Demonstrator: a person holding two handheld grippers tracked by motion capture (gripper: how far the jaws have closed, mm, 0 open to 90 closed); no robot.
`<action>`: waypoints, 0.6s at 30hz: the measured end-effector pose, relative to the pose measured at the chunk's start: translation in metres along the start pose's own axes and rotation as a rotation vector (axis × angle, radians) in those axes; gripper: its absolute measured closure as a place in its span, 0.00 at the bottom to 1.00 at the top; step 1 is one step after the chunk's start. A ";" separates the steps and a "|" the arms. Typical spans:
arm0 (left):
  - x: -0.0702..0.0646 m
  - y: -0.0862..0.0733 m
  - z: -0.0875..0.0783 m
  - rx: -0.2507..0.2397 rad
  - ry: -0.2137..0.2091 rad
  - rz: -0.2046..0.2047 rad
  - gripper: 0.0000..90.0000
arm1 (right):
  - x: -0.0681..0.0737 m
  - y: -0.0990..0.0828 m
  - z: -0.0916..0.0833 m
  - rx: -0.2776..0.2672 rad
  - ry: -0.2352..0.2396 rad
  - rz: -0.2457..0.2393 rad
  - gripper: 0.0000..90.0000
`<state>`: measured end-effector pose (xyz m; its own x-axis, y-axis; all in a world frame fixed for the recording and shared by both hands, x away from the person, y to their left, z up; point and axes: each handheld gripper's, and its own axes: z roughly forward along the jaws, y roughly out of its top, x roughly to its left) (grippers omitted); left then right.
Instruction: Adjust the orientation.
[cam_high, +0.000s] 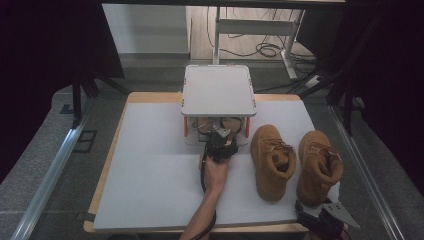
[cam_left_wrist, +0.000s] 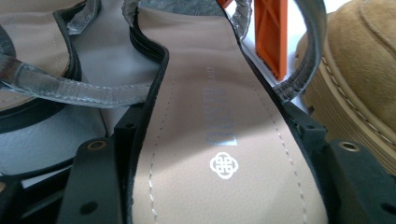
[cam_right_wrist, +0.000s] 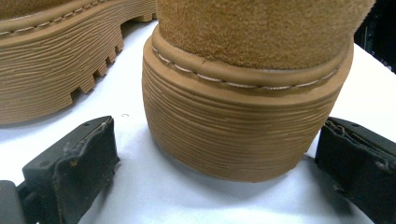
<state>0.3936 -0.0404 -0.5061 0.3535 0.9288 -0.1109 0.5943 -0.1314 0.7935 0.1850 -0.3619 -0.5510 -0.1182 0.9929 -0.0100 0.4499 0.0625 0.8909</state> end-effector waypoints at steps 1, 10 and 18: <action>0.000 0.001 0.001 -0.001 0.002 -0.001 0.43 | 0.000 0.000 0.000 0.003 0.001 -0.001 0.00; -0.007 0.008 0.014 -0.001 0.033 -0.020 0.43 | 0.000 0.000 0.000 0.002 0.000 -0.001 0.00; -0.009 0.011 0.021 -0.003 0.073 -0.023 0.43 | 0.000 0.000 0.000 0.000 0.002 -0.001 0.00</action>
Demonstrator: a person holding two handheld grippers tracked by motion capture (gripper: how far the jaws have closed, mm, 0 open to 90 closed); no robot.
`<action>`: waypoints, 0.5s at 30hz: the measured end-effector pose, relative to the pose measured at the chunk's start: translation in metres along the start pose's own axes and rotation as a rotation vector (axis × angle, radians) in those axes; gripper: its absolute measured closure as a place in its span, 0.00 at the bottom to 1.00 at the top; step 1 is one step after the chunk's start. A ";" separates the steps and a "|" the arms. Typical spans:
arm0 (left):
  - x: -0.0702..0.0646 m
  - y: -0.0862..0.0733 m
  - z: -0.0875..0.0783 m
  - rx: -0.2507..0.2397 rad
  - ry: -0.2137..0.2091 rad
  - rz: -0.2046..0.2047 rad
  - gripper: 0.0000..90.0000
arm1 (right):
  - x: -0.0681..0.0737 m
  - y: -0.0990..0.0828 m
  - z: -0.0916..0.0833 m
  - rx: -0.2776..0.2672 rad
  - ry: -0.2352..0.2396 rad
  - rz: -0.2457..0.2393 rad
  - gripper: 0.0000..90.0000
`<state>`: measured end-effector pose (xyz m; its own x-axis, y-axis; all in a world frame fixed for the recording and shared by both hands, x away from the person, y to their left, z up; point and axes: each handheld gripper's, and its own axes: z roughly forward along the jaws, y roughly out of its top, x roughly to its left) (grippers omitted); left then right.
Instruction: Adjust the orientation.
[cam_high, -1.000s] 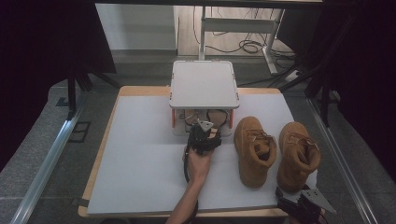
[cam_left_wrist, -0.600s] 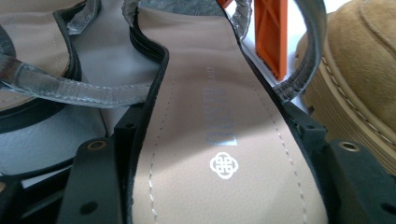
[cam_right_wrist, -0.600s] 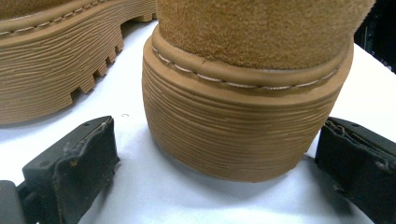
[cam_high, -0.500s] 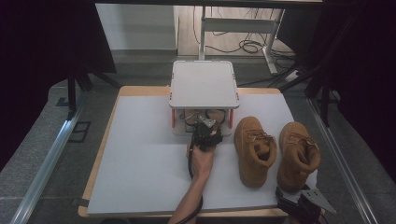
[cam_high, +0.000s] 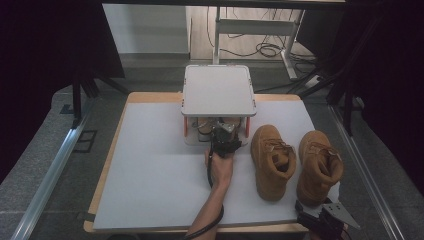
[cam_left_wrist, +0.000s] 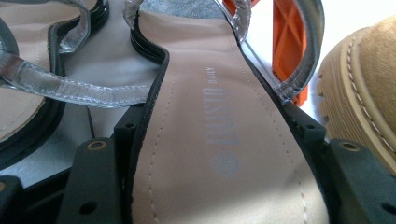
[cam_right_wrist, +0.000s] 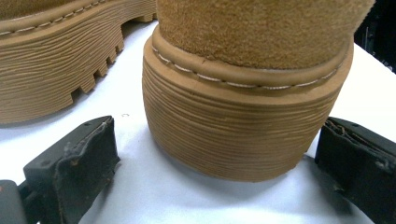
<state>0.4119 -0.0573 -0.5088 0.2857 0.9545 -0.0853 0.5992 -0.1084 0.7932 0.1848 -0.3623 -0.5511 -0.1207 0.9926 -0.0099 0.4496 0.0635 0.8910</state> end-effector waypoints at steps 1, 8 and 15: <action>0.000 0.000 0.001 -0.001 0.003 -0.003 0.43 | 0.000 0.000 0.000 0.000 0.000 0.000 0.00; 0.003 -0.001 0.004 0.013 -0.006 -0.018 0.41 | 0.000 0.000 0.000 -0.001 0.000 0.000 0.00; 0.006 -0.005 0.000 0.021 -0.054 -0.043 0.26 | 0.000 0.000 0.000 -0.001 0.000 0.000 0.00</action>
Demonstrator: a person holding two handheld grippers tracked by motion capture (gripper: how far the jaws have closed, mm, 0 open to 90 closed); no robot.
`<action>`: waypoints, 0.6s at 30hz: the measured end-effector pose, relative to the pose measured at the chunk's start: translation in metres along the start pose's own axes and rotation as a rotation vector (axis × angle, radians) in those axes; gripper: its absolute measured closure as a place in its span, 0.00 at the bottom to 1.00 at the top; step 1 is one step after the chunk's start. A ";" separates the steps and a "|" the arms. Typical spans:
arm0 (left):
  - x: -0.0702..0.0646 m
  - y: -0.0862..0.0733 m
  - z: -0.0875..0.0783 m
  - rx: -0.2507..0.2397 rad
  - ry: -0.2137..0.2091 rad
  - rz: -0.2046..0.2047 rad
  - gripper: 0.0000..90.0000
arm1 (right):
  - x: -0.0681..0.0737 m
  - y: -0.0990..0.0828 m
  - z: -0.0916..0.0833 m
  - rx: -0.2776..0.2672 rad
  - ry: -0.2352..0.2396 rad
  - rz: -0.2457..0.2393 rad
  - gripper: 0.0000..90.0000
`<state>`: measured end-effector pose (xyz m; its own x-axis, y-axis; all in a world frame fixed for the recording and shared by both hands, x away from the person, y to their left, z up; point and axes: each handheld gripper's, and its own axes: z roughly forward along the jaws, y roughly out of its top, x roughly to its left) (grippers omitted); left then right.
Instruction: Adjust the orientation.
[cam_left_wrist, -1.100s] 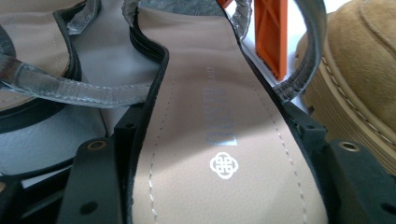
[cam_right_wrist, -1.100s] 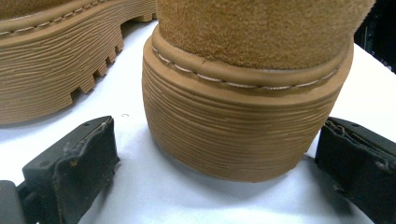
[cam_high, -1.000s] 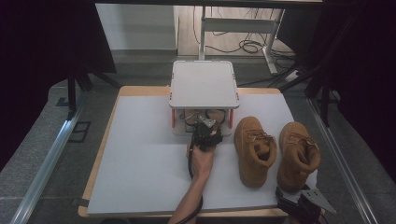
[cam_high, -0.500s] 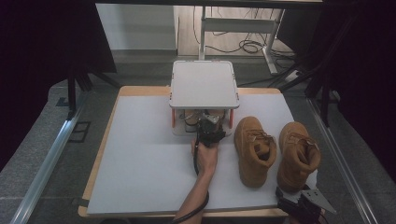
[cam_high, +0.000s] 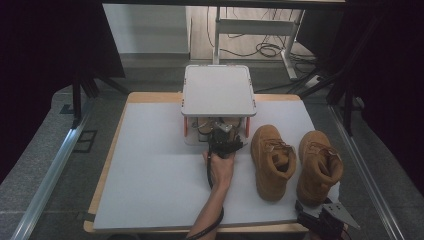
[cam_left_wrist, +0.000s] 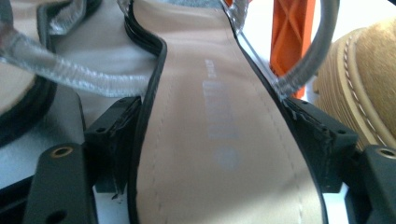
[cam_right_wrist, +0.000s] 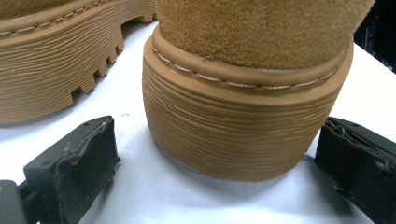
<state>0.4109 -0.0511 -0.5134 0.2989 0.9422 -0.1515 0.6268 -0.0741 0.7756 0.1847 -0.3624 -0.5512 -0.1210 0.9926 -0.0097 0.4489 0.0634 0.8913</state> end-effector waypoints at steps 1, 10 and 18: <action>0.000 -0.001 -0.001 0.007 0.001 0.002 0.26 | 0.000 0.000 0.000 0.000 0.000 0.000 0.00; -0.001 -0.012 -0.020 0.037 -0.021 0.069 0.27 | 0.000 0.000 0.000 0.000 -0.002 0.000 0.00; 0.004 -0.021 -0.042 0.030 -0.046 0.113 0.34 | 0.000 0.000 0.000 0.000 -0.003 0.000 0.00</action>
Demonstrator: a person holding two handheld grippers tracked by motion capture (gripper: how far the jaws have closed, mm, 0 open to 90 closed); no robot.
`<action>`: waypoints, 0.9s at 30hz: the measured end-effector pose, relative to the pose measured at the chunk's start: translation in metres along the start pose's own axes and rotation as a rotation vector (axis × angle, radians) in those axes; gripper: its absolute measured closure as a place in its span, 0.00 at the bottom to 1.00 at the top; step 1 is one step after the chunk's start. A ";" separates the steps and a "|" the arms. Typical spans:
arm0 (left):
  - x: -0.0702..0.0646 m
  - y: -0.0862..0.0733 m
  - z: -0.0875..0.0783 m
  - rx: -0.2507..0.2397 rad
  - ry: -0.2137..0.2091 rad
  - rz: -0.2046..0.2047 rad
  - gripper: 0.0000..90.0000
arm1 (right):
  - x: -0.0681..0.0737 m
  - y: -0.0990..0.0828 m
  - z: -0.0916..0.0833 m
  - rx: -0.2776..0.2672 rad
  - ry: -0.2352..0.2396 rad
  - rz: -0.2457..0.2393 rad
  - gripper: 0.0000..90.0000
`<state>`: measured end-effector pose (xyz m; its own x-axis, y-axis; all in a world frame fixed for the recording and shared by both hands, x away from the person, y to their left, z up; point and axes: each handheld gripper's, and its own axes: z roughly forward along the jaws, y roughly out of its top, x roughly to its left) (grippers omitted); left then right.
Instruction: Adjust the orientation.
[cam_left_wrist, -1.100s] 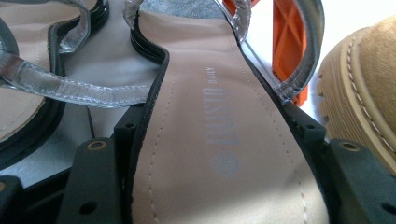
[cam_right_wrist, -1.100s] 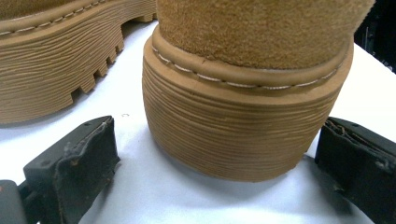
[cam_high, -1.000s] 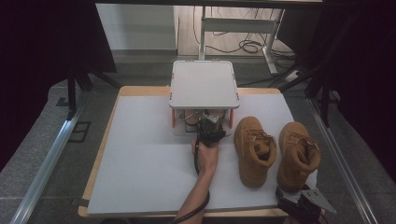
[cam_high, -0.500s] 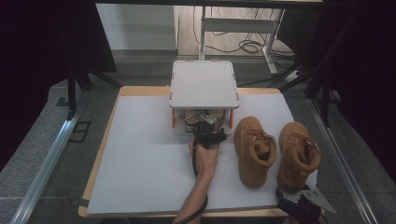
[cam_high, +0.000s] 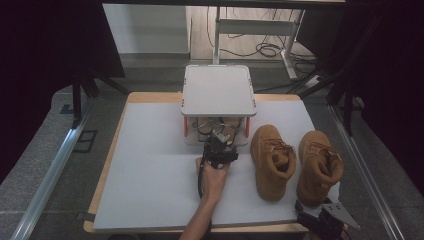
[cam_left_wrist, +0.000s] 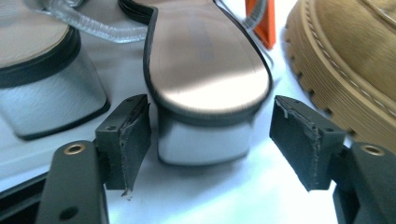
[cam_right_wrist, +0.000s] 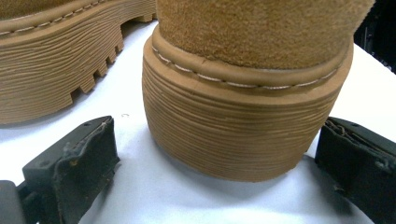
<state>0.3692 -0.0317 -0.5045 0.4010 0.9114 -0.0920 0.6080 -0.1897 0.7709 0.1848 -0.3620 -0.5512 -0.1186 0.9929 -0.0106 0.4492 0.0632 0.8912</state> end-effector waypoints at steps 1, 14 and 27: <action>0.001 -0.002 -0.004 -0.005 -0.003 0.004 0.35 | 0.000 0.000 0.000 0.000 0.000 0.000 0.00; 0.013 -0.013 -0.026 -0.021 -0.096 0.070 0.70 | 0.000 0.000 0.000 0.000 -0.001 0.000 0.00; 0.007 -0.012 -0.016 -0.013 -0.099 0.157 0.99 | 0.000 0.000 0.000 0.000 0.000 0.000 0.00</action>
<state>0.3536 -0.0177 -0.5042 0.5559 0.8306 -0.0314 0.5245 -0.3213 0.7884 0.1848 -0.3620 -0.5513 -0.1184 0.9929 -0.0109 0.4487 0.0633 0.8914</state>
